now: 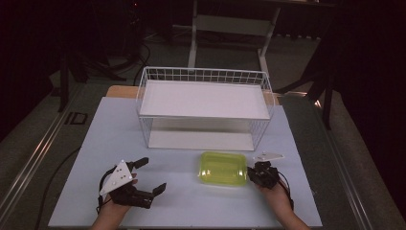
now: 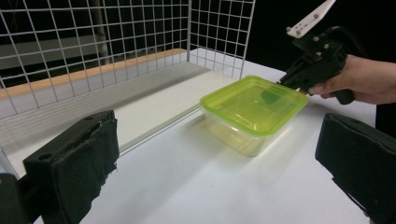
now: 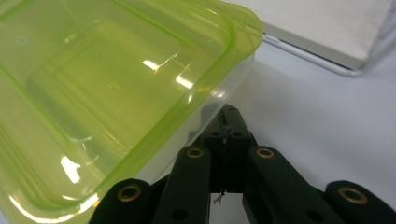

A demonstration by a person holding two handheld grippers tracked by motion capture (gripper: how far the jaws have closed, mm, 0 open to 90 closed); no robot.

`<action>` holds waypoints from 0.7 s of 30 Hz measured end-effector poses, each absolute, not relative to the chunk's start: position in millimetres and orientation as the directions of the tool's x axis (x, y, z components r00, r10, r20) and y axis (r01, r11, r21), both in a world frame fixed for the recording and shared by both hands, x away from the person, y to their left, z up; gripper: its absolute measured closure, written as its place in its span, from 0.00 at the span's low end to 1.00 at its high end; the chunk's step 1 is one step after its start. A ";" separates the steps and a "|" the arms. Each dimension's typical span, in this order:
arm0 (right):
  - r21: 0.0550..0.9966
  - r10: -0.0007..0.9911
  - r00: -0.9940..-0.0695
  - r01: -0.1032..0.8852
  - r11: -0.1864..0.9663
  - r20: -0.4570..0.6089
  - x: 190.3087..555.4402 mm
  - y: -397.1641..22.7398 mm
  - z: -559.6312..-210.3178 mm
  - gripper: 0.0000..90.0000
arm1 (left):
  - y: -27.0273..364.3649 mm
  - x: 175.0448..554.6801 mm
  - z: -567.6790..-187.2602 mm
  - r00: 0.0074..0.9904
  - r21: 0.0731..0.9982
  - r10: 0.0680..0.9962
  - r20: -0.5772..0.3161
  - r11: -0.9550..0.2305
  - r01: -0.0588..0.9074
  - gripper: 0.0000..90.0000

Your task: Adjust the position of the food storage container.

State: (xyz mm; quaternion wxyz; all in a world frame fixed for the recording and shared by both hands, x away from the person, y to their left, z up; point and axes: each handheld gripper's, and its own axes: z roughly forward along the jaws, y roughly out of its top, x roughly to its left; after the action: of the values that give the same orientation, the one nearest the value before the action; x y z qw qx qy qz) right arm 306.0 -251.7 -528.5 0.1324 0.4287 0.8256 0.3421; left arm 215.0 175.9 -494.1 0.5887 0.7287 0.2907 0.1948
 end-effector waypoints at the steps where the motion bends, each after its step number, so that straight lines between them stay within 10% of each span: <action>1: 0.676 0.798 -0.599 0.616 0.403 0.070 307.7 -249.5 -529.0 1.00 | 175.9 215.0 -494.2 0.755 0.971 0.653 -0.058 -0.138 0.195 0.00; 21: 0.676 0.764 -0.643 0.587 0.446 0.054 322.2 -210.2 -532.6 1.00 | 173.3 213.9 -495.1 0.762 0.970 0.645 -0.053 -0.149 0.194 0.00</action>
State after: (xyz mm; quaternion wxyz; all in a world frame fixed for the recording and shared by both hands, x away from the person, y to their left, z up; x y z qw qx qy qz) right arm 322.2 -210.2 -532.6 0.1304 0.4021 0.8401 0.3399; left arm 213.9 173.3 -495.1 0.5860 0.7332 0.2861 0.1927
